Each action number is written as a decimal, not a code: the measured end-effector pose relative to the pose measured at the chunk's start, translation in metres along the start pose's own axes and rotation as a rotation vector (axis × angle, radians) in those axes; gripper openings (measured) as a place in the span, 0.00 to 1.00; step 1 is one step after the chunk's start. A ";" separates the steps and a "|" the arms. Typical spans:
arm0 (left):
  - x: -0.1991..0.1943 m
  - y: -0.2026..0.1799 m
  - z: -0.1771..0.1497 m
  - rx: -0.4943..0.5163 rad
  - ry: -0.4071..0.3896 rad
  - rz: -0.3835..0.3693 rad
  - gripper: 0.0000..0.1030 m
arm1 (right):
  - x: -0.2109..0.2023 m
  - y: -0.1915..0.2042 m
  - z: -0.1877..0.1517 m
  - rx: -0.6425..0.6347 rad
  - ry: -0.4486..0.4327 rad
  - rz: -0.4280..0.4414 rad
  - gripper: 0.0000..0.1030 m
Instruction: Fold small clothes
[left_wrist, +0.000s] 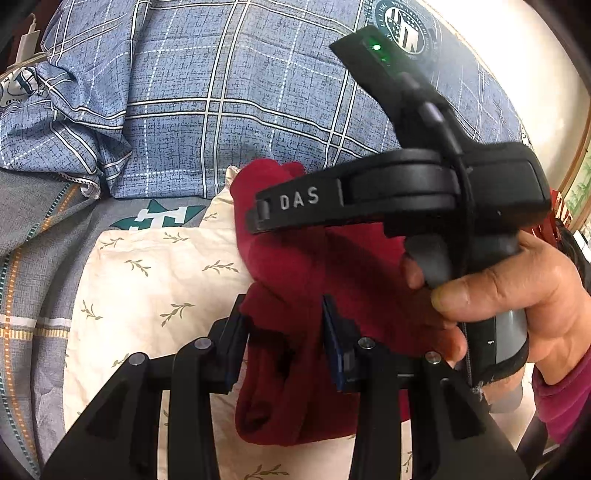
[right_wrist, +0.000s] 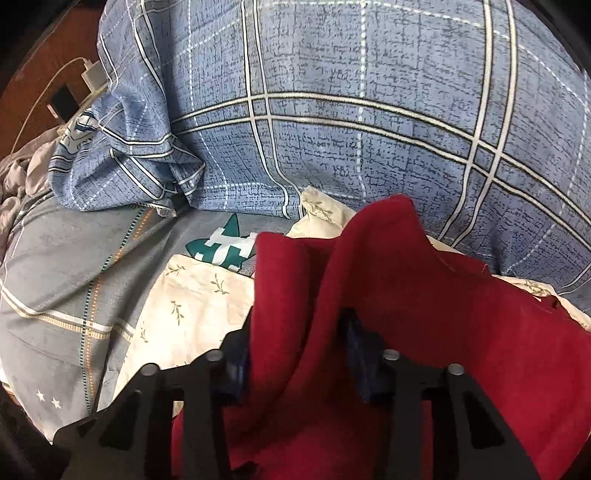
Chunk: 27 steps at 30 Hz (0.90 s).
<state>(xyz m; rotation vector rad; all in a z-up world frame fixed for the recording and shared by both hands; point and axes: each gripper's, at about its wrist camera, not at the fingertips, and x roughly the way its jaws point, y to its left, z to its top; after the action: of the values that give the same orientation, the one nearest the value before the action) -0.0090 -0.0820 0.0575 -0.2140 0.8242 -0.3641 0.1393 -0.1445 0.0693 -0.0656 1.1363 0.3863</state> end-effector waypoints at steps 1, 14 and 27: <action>0.001 0.000 0.000 0.002 0.002 0.004 0.34 | -0.001 0.000 -0.001 -0.005 -0.006 -0.002 0.38; 0.024 0.009 -0.006 -0.002 0.051 0.028 0.67 | -0.008 -0.022 -0.004 0.093 -0.011 0.078 0.38; 0.025 0.016 -0.008 -0.016 0.054 0.038 0.67 | -0.010 -0.026 -0.010 0.109 -0.015 0.089 0.38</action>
<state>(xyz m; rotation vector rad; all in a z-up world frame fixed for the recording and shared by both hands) 0.0043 -0.0774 0.0299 -0.2038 0.8834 -0.3288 0.1359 -0.1738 0.0699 0.0839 1.1458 0.4026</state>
